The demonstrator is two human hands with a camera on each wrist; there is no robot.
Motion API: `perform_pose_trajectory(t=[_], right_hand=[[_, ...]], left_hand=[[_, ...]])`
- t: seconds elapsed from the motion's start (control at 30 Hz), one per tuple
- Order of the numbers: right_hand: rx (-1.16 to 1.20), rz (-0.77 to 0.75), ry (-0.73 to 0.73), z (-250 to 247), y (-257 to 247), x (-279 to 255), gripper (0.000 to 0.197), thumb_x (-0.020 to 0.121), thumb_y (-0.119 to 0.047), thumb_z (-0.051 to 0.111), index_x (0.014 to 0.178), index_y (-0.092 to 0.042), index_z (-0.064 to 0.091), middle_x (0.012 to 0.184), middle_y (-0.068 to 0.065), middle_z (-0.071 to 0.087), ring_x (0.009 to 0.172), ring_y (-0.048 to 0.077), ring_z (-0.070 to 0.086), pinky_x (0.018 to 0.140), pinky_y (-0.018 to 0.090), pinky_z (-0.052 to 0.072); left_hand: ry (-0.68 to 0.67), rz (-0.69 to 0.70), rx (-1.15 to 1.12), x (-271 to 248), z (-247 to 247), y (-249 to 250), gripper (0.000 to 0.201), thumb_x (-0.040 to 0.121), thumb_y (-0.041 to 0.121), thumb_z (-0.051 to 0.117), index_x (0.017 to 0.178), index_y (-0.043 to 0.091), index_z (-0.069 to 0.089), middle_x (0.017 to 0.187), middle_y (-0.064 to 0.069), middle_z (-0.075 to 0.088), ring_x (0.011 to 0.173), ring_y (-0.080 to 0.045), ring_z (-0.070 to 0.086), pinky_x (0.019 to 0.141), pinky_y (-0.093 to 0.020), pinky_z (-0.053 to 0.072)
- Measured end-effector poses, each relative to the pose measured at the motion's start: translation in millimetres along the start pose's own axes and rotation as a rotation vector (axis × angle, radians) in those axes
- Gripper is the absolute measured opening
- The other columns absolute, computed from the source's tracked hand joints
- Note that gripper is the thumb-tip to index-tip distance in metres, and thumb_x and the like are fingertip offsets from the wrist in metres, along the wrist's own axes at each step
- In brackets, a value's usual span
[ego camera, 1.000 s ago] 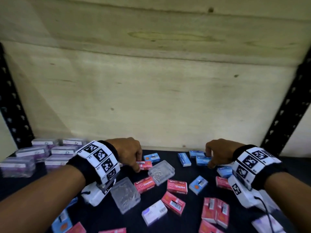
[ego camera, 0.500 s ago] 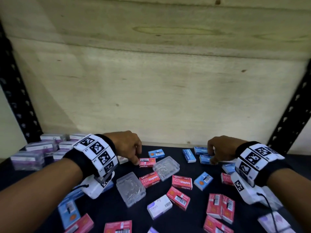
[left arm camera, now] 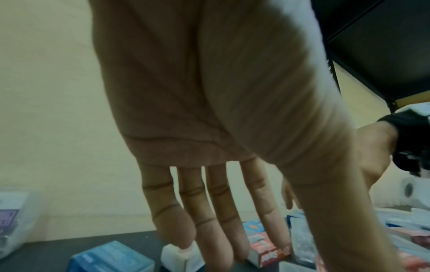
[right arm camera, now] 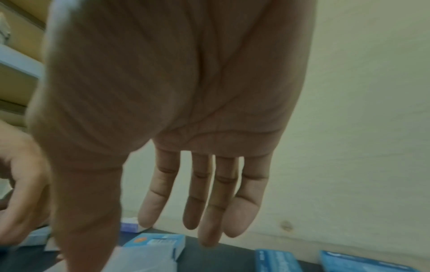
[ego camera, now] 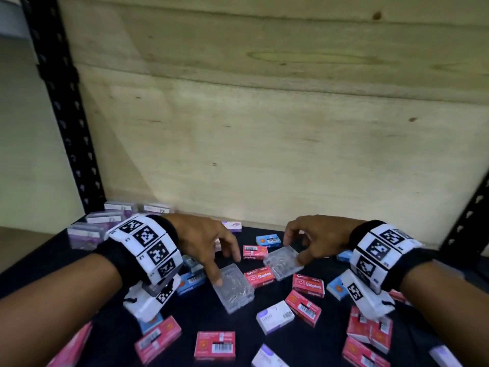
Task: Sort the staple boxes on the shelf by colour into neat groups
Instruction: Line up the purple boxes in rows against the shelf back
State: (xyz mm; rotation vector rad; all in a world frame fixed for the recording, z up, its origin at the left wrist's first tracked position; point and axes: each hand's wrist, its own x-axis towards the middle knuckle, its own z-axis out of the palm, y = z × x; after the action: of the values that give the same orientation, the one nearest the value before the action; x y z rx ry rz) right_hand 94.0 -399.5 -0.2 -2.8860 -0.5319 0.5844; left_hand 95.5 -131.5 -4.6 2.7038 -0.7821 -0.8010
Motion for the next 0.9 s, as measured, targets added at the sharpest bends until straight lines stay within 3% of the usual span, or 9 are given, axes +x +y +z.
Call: perform_pose_trajectory(t=[0.1,0.23,0.3,0.43,0.57,0.67,0.77,0.83,0.9], right_hand=[[-0.004,-0.009,-0.038,2.3,-9.2,3.0,0.044,0.079,-0.03,0.081,0.117,-0.03,0.058,0.108,-0.011,0.058,0.094,0.01,0.055,0.076,0.024,0.043],[-0.067,0.008,-0.053,7.0,-15.3,7.2,0.047,0.076,-0.028,0.084,0.115,-0.032,0.057,0.11,-0.011,0.057,0.097,0.012,0.055,0.076,0.024,0.041],[-0.084,0.012,-0.04,8.9,-15.5,9.1,0.049,0.075,-0.025,0.084,0.114,-0.033,0.056,0.111,-0.011,0.055,0.1,0.012,0.054,0.077,0.025,0.041],[-0.092,0.009,-0.032,10.7,-15.0,11.0,0.049,0.075,-0.022,0.084,0.114,-0.032,0.055,0.111,-0.011,0.056,0.098,0.012,0.054,0.078,0.026,0.042],[-0.039,-0.009,-0.06,7.9,-14.3,9.9,0.043,0.079,-0.028,0.081,0.115,-0.03,0.057,0.113,-0.008,0.062,0.096,0.011,0.057,0.074,0.021,0.041],[0.035,-0.011,-0.085,5.0,-11.8,7.9,0.037,0.084,-0.036,0.076,0.117,-0.03,0.06,0.109,-0.006,0.066,0.09,0.007,0.057,0.078,0.021,0.042],[0.143,-0.005,-0.13,2.2,-7.8,7.9,0.03,0.088,-0.037,0.071,0.116,-0.03,0.062,0.106,0.0,0.071,0.081,0.007,0.06,0.082,0.026,0.047],[0.189,0.014,-0.146,0.9,-4.8,8.1,0.029,0.092,-0.035,0.067,0.121,-0.029,0.062,0.101,0.0,0.069,0.081,0.01,0.06,0.081,0.029,0.052],[0.238,0.049,-0.144,0.7,-1.8,9.0,0.027,0.097,-0.032,0.061,0.123,-0.028,0.062,0.105,0.0,0.068,0.084,0.012,0.062,0.083,0.029,0.054]], left_hand=[[0.007,0.005,0.048,-4.4,7.7,5.3,0.058,0.065,0.041,0.089,0.117,0.045,0.063,0.097,0.021,0.056,0.098,-0.007,0.058,0.071,-0.018,0.043],[-0.008,-0.003,0.056,-4.1,16.1,7.5,0.062,0.062,0.039,0.091,0.115,0.047,0.06,0.104,0.004,0.064,0.1,-0.017,0.061,0.082,-0.035,0.052],[-0.004,0.013,0.066,-4.1,17.9,9.6,0.06,0.063,0.039,0.091,0.115,0.044,0.061,0.104,0.001,0.066,0.099,-0.022,0.063,0.082,-0.038,0.054],[0.012,0.047,0.086,-10.1,19.0,15.8,0.056,0.065,0.044,0.088,0.115,0.036,0.063,0.088,0.017,0.059,0.087,-0.009,0.06,0.067,-0.024,0.049],[-0.011,0.041,0.051,-16.2,19.8,18.2,0.048,0.072,0.052,0.081,0.114,0.034,0.067,0.084,0.022,0.061,0.076,0.002,0.054,0.064,-0.017,0.039],[-0.039,0.02,0.025,-18.6,19.9,18.7,0.045,0.079,0.061,0.07,0.116,0.035,0.07,0.087,0.03,0.06,0.084,0.006,0.053,0.074,-0.017,0.038],[-0.047,-0.026,0.01,-21.5,19.6,18.6,0.041,0.08,0.069,0.06,0.11,0.043,0.071,0.098,0.032,0.064,0.102,0.004,0.055,0.096,-0.022,0.039],[-0.058,-0.067,-0.019,-22.8,19.4,17.4,0.04,0.079,0.075,0.056,0.103,0.046,0.072,0.108,0.024,0.068,0.107,-0.001,0.058,0.106,-0.031,0.039],[-0.077,-0.096,-0.059,-23.7,20.2,16.3,0.038,0.08,0.076,0.053,0.096,0.047,0.073,0.107,0.015,0.07,0.102,-0.006,0.062,0.104,-0.034,0.043]])
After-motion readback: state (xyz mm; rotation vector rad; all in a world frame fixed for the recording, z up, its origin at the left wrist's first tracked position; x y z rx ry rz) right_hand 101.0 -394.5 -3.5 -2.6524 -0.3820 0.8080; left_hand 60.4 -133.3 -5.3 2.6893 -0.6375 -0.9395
